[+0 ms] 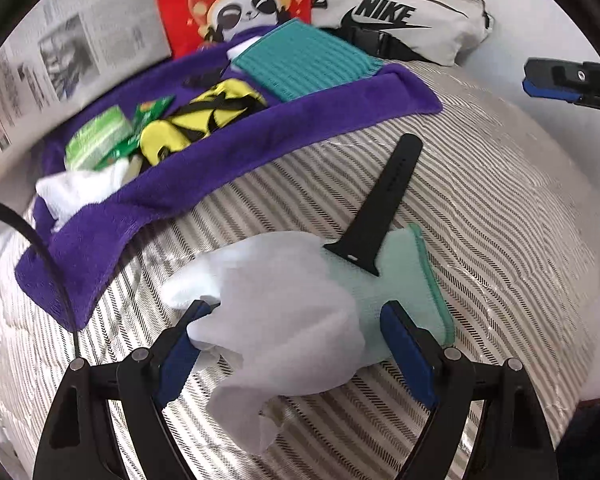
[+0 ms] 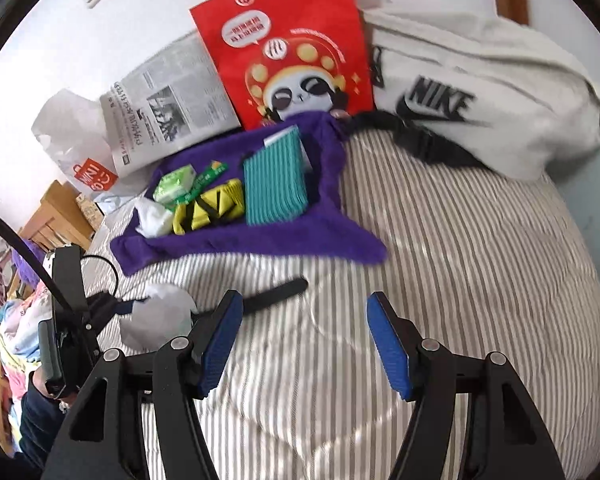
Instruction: Organize soft objects
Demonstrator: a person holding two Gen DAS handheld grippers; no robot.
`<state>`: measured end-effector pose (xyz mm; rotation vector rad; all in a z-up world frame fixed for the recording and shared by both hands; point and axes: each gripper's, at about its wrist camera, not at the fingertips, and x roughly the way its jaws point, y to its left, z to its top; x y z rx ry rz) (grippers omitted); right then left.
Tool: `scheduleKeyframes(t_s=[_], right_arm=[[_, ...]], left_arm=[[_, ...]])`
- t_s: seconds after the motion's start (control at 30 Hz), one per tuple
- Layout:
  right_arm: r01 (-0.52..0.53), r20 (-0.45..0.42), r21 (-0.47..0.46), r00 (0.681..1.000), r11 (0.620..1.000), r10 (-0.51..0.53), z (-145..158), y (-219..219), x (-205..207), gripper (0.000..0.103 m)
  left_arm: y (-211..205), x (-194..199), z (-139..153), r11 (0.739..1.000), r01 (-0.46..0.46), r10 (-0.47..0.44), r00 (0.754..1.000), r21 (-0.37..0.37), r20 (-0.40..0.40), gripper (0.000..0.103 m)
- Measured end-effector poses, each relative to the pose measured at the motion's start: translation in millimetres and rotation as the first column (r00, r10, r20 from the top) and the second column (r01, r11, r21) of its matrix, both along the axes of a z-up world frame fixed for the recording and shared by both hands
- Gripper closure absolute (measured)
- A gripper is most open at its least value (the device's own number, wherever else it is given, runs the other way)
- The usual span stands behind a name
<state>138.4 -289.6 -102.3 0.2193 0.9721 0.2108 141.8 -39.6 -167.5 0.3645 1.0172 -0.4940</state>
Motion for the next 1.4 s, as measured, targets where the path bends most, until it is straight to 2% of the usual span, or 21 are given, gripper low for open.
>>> scheduleKeyframes(t_s=[0.1,0.17,0.2,0.23,0.33,0.37,0.5,0.63,0.73,0.87,1.0,1.1,1.27,1.4], right_arm=[[0.001,-0.024,0.011,1.0,1.0,0.0,-12,-2,-6,0.039],[-0.001,-0.035,0.02,0.999,1.0,0.002,-18,-1,-7,0.039],[-0.006,-0.041,0.026,0.999,1.0,0.007,-22,0,-8,0.039],[-0.01,-0.044,0.026,0.999,1.0,0.011,-25,2,-8,0.039],[-0.014,-0.069,0.021,0.998,1.0,0.015,-36,7,-9,0.039],[-0.022,-0.074,0.026,0.997,0.999,0.023,-39,10,-10,0.039],[-0.064,-0.091,0.019,0.994,0.998,0.065,-49,24,-13,0.039],[-0.092,-0.086,0.017,0.992,0.996,0.093,-53,39,-11,0.039],[-0.111,-0.079,-0.023,0.991,0.994,0.108,-54,54,-6,0.039],[-0.163,-0.056,-0.05,0.986,0.985,0.16,-57,76,2,0.039],[-0.242,-0.016,-0.152,0.97,0.958,0.243,-63,98,11,0.039],[-0.297,-0.042,-0.198,0.955,0.934,0.294,-76,105,22,0.039],[-0.332,-0.018,-0.311,0.939,0.89,0.344,-80,113,31,0.039],[-0.388,-0.002,-0.394,0.907,0.833,0.421,-78,121,37,0.039]], left_arm=[[1,-5,0,0.999,-0.035,0.035,0.999,-0.019,0.013,0.017],[4,-2,1,0.995,-0.095,0.095,0.995,-0.042,0.002,0.025],[4,-2,3,0.991,-0.123,0.124,0.992,-0.045,0.011,0.039],[5,-3,5,0.989,-0.133,0.134,0.991,-0.056,0.017,0.06],[8,-6,6,0.985,-0.154,0.155,0.988,-0.072,0.006,0.084],[10,-8,7,0.983,-0.165,0.165,0.986,-0.079,0.001,0.087],[26,-16,7,0.973,-0.214,0.214,0.977,-0.088,-0.006,0.088],[54,-28,11,0.948,-0.309,0.312,0.949,-0.072,0.038,0.088],[75,-29,6,0.925,-0.375,0.378,0.925,-0.064,0.041,0.088],[91,-28,3,0.899,-0.411,0.421,0.906,-0.151,0.038,0.088],[89,-34,-1,0.897,-0.414,0.432,0.896,-0.157,0.107,0.088],[86,-33,-2,0.897,-0.415,0.434,0.892,-0.151,0.128,0.088],[99,-33,-2,0.88,-0.418,0.444,0.893,-0.224,0.079,0.086],[107,-32,-4,0.863,-0.42,0.448,0.893,-0.281,0.041,0.086]])
